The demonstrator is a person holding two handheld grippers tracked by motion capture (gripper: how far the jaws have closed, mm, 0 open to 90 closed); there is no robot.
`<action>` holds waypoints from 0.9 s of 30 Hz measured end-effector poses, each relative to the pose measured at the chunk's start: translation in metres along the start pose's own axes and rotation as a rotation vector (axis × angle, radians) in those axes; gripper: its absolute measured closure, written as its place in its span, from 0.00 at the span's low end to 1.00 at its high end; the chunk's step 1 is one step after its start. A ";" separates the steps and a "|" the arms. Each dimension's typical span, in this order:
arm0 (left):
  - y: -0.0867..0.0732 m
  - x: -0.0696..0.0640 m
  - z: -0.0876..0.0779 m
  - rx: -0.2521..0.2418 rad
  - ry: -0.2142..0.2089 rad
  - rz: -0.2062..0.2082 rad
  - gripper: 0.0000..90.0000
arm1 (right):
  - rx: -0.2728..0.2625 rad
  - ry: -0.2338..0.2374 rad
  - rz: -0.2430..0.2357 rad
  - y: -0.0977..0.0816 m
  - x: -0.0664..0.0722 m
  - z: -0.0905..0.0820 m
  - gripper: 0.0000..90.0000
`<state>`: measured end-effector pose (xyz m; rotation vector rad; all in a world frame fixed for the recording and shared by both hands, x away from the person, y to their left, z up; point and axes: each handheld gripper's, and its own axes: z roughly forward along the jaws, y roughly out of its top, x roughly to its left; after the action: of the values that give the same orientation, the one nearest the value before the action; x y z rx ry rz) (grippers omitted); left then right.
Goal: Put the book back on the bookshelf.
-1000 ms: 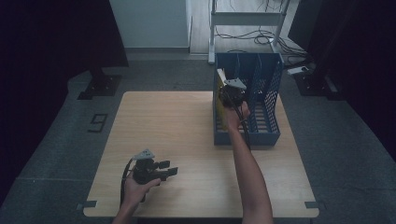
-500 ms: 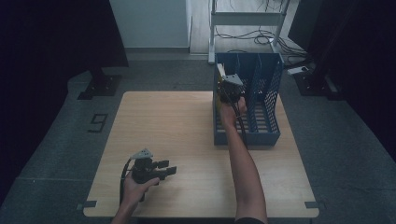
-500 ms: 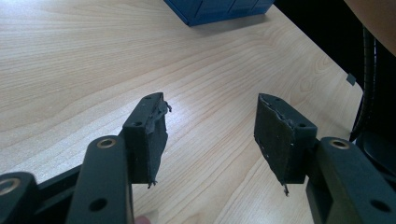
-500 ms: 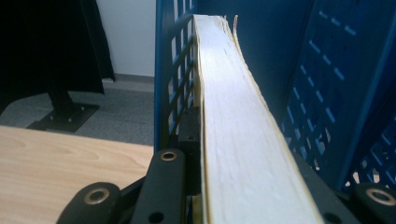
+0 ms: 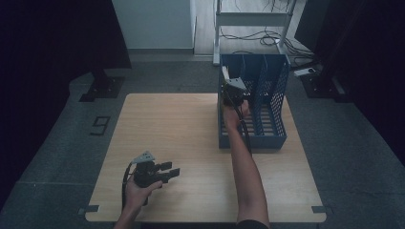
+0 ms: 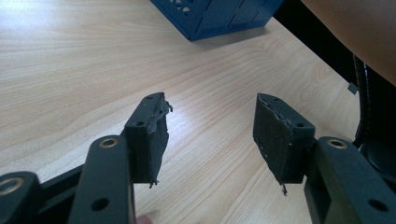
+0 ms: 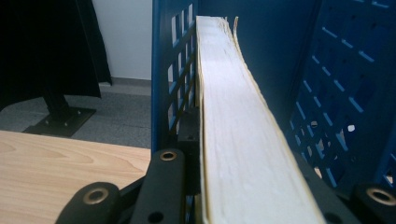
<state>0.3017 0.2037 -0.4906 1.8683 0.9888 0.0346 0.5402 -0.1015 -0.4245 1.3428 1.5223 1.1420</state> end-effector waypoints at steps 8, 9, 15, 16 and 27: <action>-0.001 -0.002 0.005 0.021 -0.009 0.005 0.50 | 0.004 0.041 -0.019 0.000 -0.005 -0.003 0.77; -0.001 -0.002 0.005 0.025 -0.012 0.005 0.49 | 0.006 0.041 -0.027 0.000 -0.006 -0.004 0.76; -0.002 -0.003 0.008 0.042 -0.015 0.007 0.49 | 0.022 0.062 -0.064 -0.001 -0.008 -0.006 0.69; -0.002 -0.003 0.009 0.045 -0.017 0.007 0.49 | 0.021 0.063 -0.071 -0.002 -0.009 -0.007 0.68; -0.004 -0.002 0.012 0.061 -0.013 0.007 0.49 | 0.019 0.102 -0.078 -0.011 -0.015 -0.016 0.56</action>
<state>0.3032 0.1935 -0.4988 1.9253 0.9839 -0.0041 0.5242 -0.1189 -0.4308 1.2427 1.6480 1.1648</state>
